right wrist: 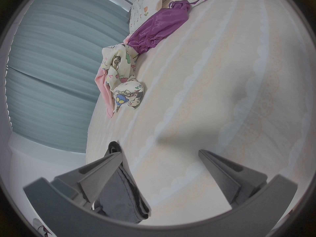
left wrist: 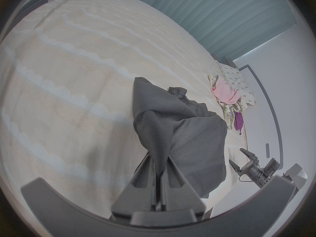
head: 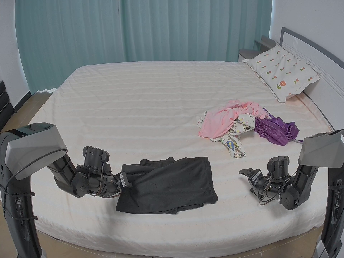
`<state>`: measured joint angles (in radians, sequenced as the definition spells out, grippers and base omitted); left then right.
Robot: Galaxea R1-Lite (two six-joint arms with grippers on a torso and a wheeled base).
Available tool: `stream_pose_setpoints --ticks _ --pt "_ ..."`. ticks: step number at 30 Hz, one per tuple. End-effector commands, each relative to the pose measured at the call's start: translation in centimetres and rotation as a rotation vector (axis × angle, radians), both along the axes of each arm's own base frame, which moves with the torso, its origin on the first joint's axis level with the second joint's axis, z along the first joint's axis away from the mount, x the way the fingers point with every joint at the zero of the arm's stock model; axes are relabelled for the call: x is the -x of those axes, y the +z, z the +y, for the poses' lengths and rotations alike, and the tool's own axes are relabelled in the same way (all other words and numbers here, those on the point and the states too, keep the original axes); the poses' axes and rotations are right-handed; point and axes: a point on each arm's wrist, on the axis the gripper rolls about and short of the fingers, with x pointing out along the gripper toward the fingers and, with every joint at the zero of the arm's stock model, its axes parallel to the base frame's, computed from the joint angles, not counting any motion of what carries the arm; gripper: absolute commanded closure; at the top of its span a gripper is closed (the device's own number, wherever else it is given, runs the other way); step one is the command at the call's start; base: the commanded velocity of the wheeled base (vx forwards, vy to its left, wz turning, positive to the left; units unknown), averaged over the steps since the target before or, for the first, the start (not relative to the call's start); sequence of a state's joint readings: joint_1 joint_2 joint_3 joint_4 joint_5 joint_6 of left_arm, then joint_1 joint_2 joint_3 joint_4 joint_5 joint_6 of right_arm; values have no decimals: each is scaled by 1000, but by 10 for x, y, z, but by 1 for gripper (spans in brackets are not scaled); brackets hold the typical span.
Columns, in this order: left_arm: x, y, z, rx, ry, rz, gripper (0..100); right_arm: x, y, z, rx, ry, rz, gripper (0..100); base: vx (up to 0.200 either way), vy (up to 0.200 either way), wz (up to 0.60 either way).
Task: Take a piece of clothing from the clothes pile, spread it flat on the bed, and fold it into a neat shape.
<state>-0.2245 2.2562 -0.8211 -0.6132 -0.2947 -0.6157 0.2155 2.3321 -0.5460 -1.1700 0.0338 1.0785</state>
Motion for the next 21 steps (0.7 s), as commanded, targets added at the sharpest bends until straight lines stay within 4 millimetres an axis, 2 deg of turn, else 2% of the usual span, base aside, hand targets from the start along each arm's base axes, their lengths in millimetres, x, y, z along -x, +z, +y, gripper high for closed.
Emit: stream_pose_setpoints --ticks 1,21 --pt "0 4 2 3 7 -10 100 0 0 0 0 1 -1 0 0 200 0" --pt "2 12 21 4 58 -16 100 0 0 0 0 1 -1 0 0 200 0"
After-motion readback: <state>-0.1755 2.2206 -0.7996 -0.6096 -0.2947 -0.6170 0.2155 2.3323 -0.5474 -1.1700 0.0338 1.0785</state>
